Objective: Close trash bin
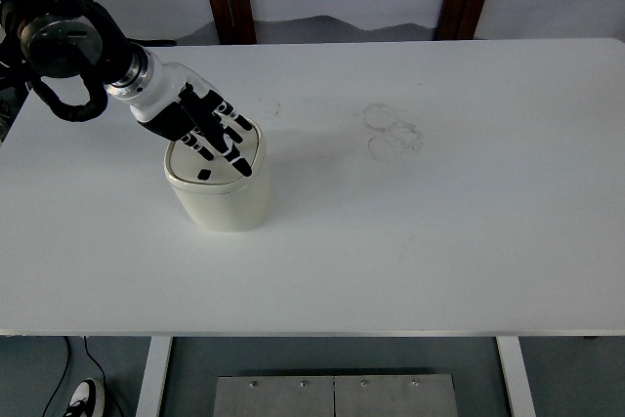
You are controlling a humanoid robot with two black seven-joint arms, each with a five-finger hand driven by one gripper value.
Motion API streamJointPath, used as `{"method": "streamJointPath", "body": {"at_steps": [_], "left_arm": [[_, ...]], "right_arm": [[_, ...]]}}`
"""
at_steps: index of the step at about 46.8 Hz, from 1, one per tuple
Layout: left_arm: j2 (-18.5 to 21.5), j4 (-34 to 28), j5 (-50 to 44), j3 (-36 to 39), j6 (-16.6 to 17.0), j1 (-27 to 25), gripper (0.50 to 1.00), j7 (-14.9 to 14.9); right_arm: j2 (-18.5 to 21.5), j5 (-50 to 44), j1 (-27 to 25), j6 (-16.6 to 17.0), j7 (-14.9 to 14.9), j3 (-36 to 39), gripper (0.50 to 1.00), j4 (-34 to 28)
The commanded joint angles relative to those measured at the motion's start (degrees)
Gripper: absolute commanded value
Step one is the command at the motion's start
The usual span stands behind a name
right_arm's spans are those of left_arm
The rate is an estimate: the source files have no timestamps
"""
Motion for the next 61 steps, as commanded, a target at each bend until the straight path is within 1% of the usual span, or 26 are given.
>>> {"method": "streamJointPath", "body": {"at_steps": [1,12,23,35,37,47,56,61], "left_arm": [[0.04,-0.02,0.0,0.02,-0.02,0.28,1.0,0.03],[0.48,-0.02,0.0,-0.07,-0.02,0.45,1.0,0.03],[0.57,0.15,0.0,-0.33,-0.02,-0.43,1.0,0.03],[0.57,0.68,-0.09,-0.86,-0.11,-3.24,1.0,0.03],[1.18,1.03,-0.09,-1.56,-0.02,-4.03,1.0,0.03],[2.42,4.89,0.09,-6.83,-0.2,-3.68,1.0,0.03],[2.68,9.73,0.53,-12.02,-0.02,-2.54,1.0,0.03],[2.68,11.93,0.53,-15.62,0.07,-0.61,1.0,0.03]], "right_arm": [[0.0,0.0,0.0,0.0,0.0,0.0,0.995,-0.05],[0.0,0.0,0.0,0.0,0.0,0.0,0.995,0.03],[0.0,0.0,0.0,0.0,0.0,0.0,0.995,-0.05],[0.0,0.0,0.0,0.0,0.0,0.0,0.995,0.03],[0.0,0.0,0.0,0.0,0.0,0.0,0.995,0.03],[0.0,0.0,0.0,0.0,0.0,0.0,0.995,0.03],[0.0,0.0,0.0,0.0,0.0,0.0,0.995,0.03],[0.0,0.0,0.0,0.0,0.0,0.0,0.995,0.03]]}}
